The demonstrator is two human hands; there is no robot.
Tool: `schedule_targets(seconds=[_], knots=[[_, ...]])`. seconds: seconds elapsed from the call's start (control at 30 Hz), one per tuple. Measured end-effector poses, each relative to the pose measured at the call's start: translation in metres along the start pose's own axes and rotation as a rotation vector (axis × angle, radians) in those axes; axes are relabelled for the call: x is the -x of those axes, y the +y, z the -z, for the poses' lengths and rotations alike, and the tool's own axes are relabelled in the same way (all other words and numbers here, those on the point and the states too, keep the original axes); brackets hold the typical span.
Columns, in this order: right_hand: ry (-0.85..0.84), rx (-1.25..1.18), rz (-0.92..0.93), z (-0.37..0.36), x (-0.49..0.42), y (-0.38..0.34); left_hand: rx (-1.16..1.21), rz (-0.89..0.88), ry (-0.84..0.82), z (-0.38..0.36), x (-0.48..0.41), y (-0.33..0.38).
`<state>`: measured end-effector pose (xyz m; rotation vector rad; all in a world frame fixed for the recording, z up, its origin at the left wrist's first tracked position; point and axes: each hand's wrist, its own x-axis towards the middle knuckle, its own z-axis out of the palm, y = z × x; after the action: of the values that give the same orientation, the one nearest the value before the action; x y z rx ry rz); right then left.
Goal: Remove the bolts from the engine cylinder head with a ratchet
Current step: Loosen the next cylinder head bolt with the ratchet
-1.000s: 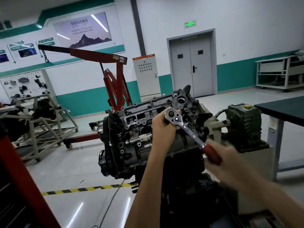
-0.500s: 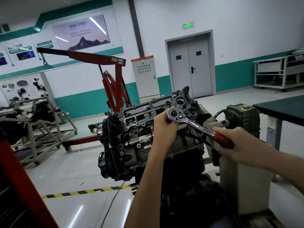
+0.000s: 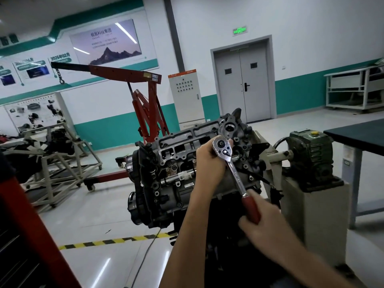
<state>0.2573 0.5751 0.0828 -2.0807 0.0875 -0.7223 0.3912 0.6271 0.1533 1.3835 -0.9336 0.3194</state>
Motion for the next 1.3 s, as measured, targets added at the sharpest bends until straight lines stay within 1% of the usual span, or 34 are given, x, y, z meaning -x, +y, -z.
schedule_targets(seconds=[0.1,0.13,0.2,0.27,0.33,0.4,0.47,0.53,0.6,0.73,0.8,0.83,0.9,1.07,1.13,1.17,1.23,1.3], knots=[[-0.194,0.317,0.093,0.073,-0.026,0.004,-0.031,0.005,-0.026,0.001,-0.002,0.001],[-0.217,0.41,0.124,0.088,-0.036,0.002,-0.035,0.006,-0.03,0.002,-0.002,0.0],[-0.186,0.492,0.162,0.098,-0.047,0.003,-0.031,-0.003,-0.02,0.004,0.0,-0.001],[-0.119,0.413,0.122,0.079,-0.036,0.009,-0.027,-0.004,-0.011,0.005,0.001,-0.002],[0.008,0.181,0.071,0.036,-0.009,0.008,-0.034,-0.003,0.002,0.003,0.003,-0.002],[0.137,-0.043,-0.031,-0.01,0.007,0.0,-0.031,0.002,0.023,0.0,0.002,-0.002],[0.176,-0.19,-0.109,-0.049,0.01,-0.011,-0.01,0.012,0.007,0.0,0.003,-0.002],[0.137,-0.247,-0.121,-0.061,0.009,-0.015,0.008,0.016,0.0,0.001,0.003,-0.002],[0.064,-0.144,-0.099,-0.036,0.005,-0.01,0.016,0.025,0.024,0.002,0.002,-0.003],[-0.17,0.284,0.09,0.066,-0.022,0.002,0.008,0.03,0.024,0.0,0.001,-0.002],[-0.203,0.466,0.134,0.095,-0.041,-0.001,-0.014,0.034,0.014,0.0,-0.001,-0.002],[-0.182,0.48,0.148,0.098,-0.046,0.001,-0.018,0.032,0.017,0.0,-0.001,-0.003],[-0.134,0.405,0.112,0.084,-0.04,0.005,-0.02,0.019,0.027,0.0,-0.001,-0.003],[0.167,-0.1,-0.064,-0.024,0.009,-0.008,-0.028,-0.007,0.048,-0.003,0.002,-0.002],[0.196,-0.279,-0.093,-0.057,0.008,-0.019,-0.008,-0.025,0.038,-0.003,0.002,-0.004],[0.191,-0.326,-0.092,-0.064,0.007,-0.021,0.001,-0.031,0.032,-0.002,0.002,-0.004],[0.144,-0.292,-0.097,-0.054,0.006,-0.018,0.009,-0.015,0.028,-0.002,0.002,-0.003],[0.057,-0.143,-0.042,-0.021,0.005,-0.007,-0.006,0.009,0.029,-0.003,0.001,-0.002]])
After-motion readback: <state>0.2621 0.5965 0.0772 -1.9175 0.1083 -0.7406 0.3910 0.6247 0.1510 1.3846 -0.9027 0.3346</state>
